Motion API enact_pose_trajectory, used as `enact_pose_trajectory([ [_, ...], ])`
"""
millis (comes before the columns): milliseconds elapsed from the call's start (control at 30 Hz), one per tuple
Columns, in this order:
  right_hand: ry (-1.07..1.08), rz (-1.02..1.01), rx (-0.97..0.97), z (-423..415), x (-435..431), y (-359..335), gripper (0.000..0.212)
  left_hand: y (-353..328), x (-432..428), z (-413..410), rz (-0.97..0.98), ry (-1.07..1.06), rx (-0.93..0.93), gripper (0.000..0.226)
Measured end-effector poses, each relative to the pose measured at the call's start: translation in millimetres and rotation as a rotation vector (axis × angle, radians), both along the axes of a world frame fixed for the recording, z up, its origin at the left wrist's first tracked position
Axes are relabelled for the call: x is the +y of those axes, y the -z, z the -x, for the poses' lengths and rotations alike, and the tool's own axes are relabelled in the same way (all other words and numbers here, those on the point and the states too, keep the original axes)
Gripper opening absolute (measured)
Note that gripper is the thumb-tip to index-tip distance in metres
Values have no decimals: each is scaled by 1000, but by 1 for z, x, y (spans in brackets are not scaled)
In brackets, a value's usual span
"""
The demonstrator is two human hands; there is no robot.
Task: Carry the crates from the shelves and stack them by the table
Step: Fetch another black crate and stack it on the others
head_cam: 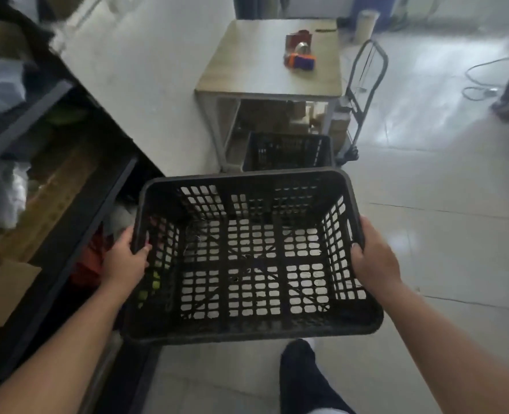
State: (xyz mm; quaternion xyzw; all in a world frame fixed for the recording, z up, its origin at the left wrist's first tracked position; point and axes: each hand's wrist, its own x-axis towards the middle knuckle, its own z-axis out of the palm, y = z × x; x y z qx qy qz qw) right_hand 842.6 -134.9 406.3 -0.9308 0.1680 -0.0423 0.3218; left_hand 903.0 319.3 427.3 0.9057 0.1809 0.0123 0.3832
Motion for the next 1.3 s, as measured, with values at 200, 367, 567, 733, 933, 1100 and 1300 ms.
enact_pose_trajectory([
  [200, 74, -4, -40, -134, -89, 5, 59, 14, -82, -177, 32, 65, -40, 40],
  [367, 87, 18, -18, -247, -145, -8, 53, 1, -140, -299, 31, 94, -29, 38],
  [567, 102, 53, -2, -386, -186, 4, 56, 12, -190, -444, 12, 155, -29, 43],
  [733, 160, 73, 77, -487, -201, 35, 58, 47, -212, -565, 39, 208, 13, 40],
  [933, 208, 5, 203, -570, -206, 75, 58, 82, -229, -666, 39, 223, 110, 39],
  [1100, 214, 21, 275, -613, -220, 106, 61, 114, -240, -712, 20, 221, 179, 35],
  [1300, 228, 22, 320, -642, -240, 131, 61, 144, -264, -728, 39, 195, 217, 39],
])
